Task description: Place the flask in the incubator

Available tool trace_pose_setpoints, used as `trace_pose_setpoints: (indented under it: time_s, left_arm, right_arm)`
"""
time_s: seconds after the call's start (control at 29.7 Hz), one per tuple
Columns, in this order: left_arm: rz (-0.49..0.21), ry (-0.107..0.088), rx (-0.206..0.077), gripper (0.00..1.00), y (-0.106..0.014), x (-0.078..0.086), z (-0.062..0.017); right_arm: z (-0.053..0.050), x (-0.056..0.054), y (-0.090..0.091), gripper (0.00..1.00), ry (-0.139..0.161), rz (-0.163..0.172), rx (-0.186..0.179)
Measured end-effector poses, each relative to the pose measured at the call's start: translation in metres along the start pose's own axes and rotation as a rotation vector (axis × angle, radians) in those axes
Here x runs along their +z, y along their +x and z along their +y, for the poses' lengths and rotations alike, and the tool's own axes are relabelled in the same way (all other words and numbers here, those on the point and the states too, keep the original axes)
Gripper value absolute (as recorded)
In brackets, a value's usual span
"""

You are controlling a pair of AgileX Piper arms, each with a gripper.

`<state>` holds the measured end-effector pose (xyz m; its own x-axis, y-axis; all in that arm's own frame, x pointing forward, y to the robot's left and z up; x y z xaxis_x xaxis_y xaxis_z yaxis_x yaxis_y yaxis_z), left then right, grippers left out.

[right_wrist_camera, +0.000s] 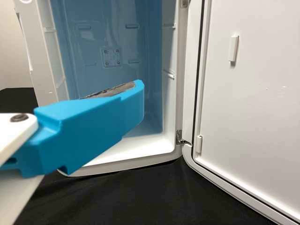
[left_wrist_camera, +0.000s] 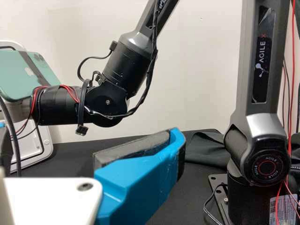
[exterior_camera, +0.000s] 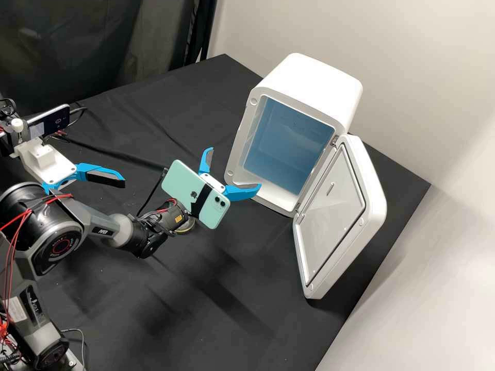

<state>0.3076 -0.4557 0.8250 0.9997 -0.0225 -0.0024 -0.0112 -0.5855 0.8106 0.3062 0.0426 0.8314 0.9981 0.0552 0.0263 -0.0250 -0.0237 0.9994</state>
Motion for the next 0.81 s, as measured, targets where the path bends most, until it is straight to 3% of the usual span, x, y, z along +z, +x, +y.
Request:
trace_pose_setpoints:
  time_s: [0.4, 0.47, 0.64, 0.81]
  left_arm:
    - [0.003, 0.0, 0.0, 1.0, 0.0, -0.001, 0.0001]
    - [-0.001, 0.009, 0.0, 1.0, 0.0, -0.002, 0.0003]
    - [0.045, 0.005, 0.0, 1.0, 0.001, -0.018, -0.0018]
    - [0.119, -0.007, -0.036, 1.0, 0.001, -0.041, -0.0129]
  right_arm:
    - [0.0, 0.0, 0.0, 1.0, 0.0, 0.0, 0.0]
    - [0.0, 0.0, 0.0, 1.0, 0.0, 0.0, 0.0]
    - [0.0, 0.0, 0.0, 1.0, 0.0, 0.0, 0.0]
    - [0.0, 0.0, 0.0, 1.0, 0.0, 0.0, 0.0]
